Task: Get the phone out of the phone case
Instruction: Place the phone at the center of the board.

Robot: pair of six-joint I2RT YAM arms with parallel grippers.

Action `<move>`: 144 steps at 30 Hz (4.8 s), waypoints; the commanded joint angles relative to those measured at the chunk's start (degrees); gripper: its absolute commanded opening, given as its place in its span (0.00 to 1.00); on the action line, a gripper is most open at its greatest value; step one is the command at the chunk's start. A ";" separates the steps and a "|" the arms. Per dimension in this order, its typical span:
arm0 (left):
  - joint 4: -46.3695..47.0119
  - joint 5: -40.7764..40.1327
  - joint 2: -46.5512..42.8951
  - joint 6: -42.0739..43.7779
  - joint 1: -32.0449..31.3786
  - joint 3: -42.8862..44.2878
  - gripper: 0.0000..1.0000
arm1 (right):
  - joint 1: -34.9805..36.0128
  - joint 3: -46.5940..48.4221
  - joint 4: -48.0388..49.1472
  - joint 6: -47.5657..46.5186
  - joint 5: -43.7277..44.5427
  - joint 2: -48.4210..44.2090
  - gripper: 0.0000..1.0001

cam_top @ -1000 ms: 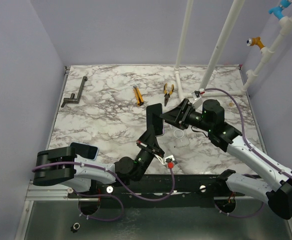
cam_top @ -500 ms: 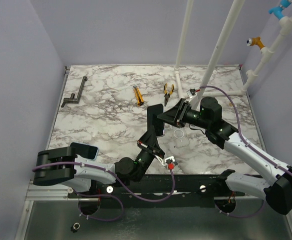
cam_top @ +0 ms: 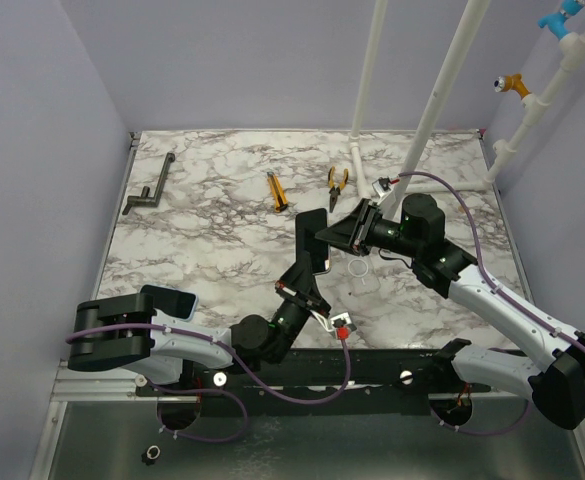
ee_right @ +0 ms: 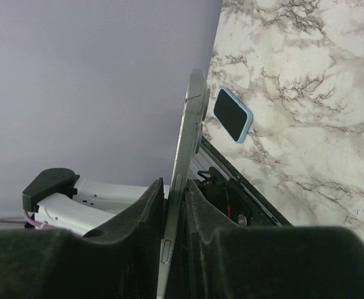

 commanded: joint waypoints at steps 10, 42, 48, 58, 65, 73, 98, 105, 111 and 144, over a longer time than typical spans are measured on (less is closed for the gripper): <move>3.63 1.18 -0.13 0.27 -0.50 0.94 0.02 | 0.14 0.08 2.24 0.00 -2.77 -0.47 0.00; -64.45 29.94 -28.25 -93.28 23.50 15.11 0.93 | 0.13 -3.57 -17.69 -17.12 25.57 -21.68 0.00; -61.82 57.17 -26.51 -111.93 38.07 16.65 0.92 | 0.15 -9.55 -6.02 -19.25 17.99 -25.56 0.00; -30.00 89.24 -14.75 -145.58 51.87 13.65 0.87 | 0.15 -12.20 5.18 -22.13 4.76 -26.45 0.00; -22.49 92.36 -10.36 -151.12 51.75 14.36 0.79 | 0.15 -14.50 12.51 -19.57 1.68 -24.29 0.00; -22.50 91.85 -9.69 -150.68 51.31 13.30 0.71 | 0.15 -15.21 18.09 -16.95 -0.38 -20.61 0.00; -22.67 89.30 -7.33 -150.70 49.11 13.40 0.25 | 0.13 -16.59 23.02 -13.66 -0.61 -16.76 0.00; -22.62 89.00 -7.42 -150.68 48.93 13.25 0.14 | 0.15 -16.73 22.79 -13.72 -0.52 -16.71 0.00; -23.00 87.41 -8.05 -150.24 48.85 12.52 0.00 | 0.15 -16.44 20.84 -13.61 -0.18 -17.26 0.01; -89.86 46.50 7.83 -113.52 72.64 42.59 0.00 | 0.19 -16.97 -15.85 -17.48 13.34 -21.28 0.78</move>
